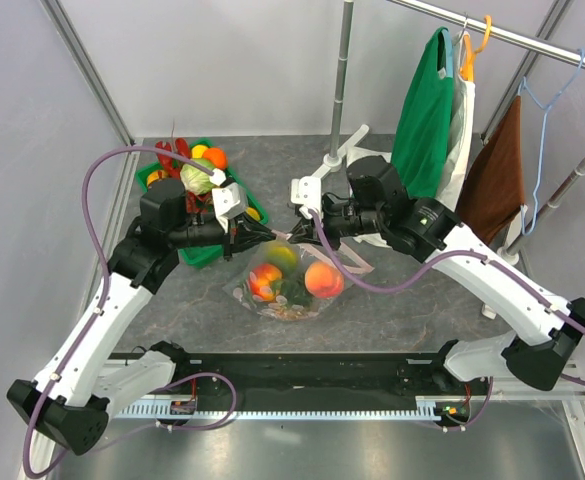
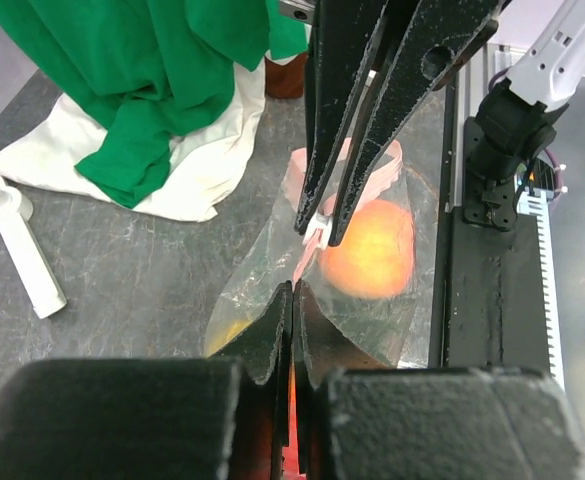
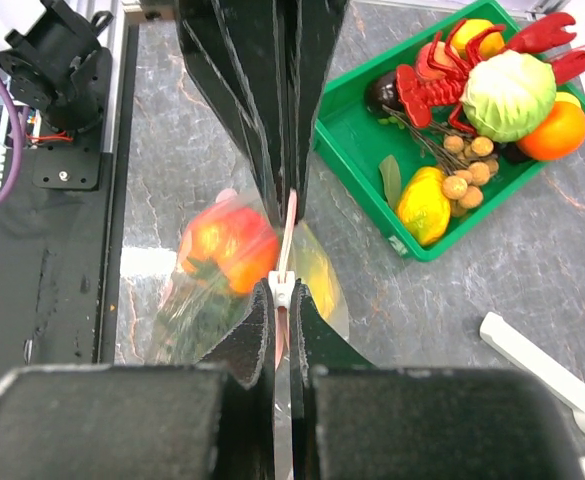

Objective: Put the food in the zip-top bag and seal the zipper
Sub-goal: Zip the zipper food storage bag at the center of the board.

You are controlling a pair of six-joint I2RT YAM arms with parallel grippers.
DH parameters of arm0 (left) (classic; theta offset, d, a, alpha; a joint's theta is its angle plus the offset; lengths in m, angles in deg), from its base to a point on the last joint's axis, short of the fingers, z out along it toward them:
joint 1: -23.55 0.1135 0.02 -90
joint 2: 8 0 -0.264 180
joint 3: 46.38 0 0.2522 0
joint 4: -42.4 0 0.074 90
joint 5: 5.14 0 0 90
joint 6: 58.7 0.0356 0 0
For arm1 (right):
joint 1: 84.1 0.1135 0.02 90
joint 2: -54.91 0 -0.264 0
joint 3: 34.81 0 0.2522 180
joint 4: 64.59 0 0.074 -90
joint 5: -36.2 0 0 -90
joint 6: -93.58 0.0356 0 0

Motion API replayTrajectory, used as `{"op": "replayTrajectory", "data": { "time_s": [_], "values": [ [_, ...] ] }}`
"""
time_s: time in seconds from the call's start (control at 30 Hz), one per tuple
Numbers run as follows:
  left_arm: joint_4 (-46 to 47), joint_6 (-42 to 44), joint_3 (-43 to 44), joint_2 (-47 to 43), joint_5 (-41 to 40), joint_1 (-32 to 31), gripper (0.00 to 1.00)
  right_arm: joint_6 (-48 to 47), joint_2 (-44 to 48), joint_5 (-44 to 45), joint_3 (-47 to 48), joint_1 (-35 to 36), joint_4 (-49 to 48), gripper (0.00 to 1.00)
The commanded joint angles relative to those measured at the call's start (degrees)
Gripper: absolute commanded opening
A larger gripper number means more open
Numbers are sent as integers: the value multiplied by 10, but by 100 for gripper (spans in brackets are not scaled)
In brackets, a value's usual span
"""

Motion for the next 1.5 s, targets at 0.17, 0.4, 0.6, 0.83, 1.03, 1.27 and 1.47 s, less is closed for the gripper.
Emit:
{"op": "replayTrajectory", "data": {
  "time_s": [0.17, 0.4, 0.6, 0.83, 1.03, 1.27, 1.47],
  "values": [
    [67, -29, 6, -45, -56, 16, 2, -17, 32, 34, -17, -10, 75, 0],
    [80, -49, 0, -54, -84, 23, 2, -19, 68, 48, -54, -26, 109, 0],
    [82, -54, 7, -55, -98, 25, 2, -13, 113, 56, -117, -42, 118, 0],
    [79, -61, 11, -53, -114, 29, 2, -21, 170, 64, -184, -64, 143, 0],
    [80, -60, 17, -51, -145, 30, 2, -24, 216, 76, -235, -87, 159, 0],
    [80, -54, 26, -46, -172, 33, 2, -28, 240, 76, -268, -108, 170, 0],
    [70, -50, 25, -38, -176, 36, 2, -46, 244, 73, -263, -126, 195, 0]
  ]
}}
